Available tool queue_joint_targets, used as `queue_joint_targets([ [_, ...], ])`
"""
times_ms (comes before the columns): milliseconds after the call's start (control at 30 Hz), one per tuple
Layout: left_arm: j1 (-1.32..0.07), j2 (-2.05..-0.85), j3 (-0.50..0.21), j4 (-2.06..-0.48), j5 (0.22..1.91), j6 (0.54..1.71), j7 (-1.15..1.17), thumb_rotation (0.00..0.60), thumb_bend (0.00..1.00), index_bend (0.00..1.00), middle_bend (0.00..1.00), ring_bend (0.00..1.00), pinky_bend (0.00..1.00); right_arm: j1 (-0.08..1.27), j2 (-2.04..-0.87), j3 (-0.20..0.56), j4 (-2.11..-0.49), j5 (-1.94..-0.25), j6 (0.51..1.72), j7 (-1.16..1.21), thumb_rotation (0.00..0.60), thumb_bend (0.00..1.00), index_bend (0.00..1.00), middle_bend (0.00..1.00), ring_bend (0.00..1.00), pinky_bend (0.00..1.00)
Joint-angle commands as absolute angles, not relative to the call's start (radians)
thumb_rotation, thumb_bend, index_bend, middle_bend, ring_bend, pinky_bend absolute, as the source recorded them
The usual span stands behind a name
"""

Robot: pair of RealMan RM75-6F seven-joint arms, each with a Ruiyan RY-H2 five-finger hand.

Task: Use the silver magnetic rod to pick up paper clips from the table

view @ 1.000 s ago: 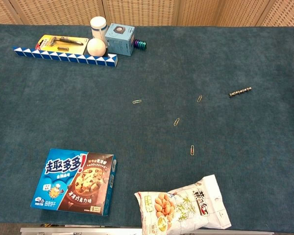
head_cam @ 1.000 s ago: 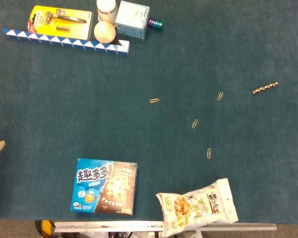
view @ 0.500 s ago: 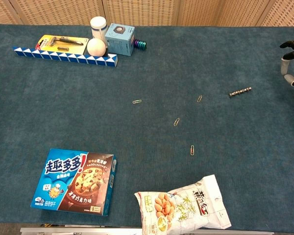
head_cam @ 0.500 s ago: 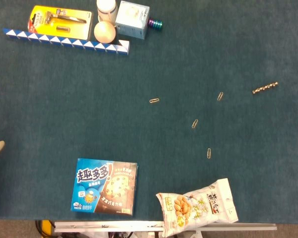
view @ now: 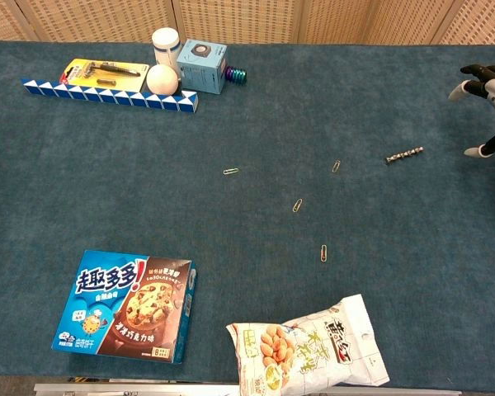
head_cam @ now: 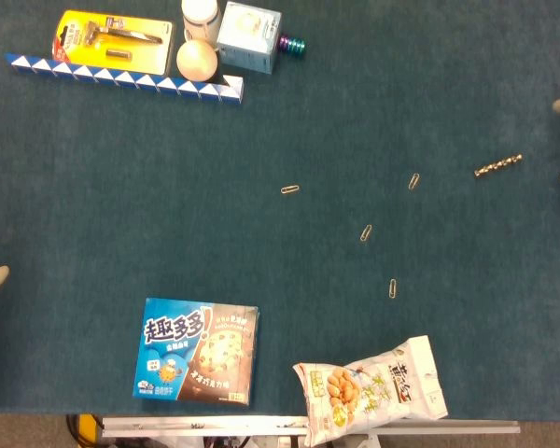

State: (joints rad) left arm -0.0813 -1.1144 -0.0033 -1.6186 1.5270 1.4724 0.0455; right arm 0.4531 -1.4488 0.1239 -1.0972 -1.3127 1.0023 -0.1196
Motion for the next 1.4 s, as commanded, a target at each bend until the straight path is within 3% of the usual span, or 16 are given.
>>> queue_joint_targets([
  [33,-0.081,-1.114,-0.003,-1.619,1.527,1.472,0.046,0.6,0.03,0.52,0.42,0.31,0.46,0.453,-1.466,0.126,-1.08,-1.322,1.021,-0.098,0.6,0.0,0.13,0.02,0.02,0.54],
  [100,-0.081,-1.114,-0.004,-1.619,1.526,1.472,0.046,0.6,0.03,0.52,0.42,0.31,0.46,0.453,-1.48,0.126,-1.062,-1.332,1.035,-0.082,0.6,0.0,0.16,0.04,0.02,0.53],
  [233,-0.081,-1.114,-0.003,-1.619,1.526,1.471,0.046,0.6,0.03,0.52,0.42,0.31,0.46,0.461,-1.498,0.116,-1.032,-1.345,1.025,-0.063,0.6,0.02,0.37,0.09,0.02,0.31],
  [433,-0.08,-1.113,-0.003,-1.619,1.526,1.472,0.042,0.6,0.03,0.52,0.42,0.31,0.46,0.48,-1.5,0.115,-1.034,-1.319,0.969,-0.101,0.6,0.11,0.43,0.08,0.01,0.21],
  [1400,-0.074,-1.1,-0.001,-1.617,1.539,1.486,0.002,0.6,0.03,0.52,0.42,0.31,0.46,0.537,-1.569,0.116,-1.019,-1.238,0.878,-0.263,0.6,0.22,0.46,0.06,0.0,0.16],
])
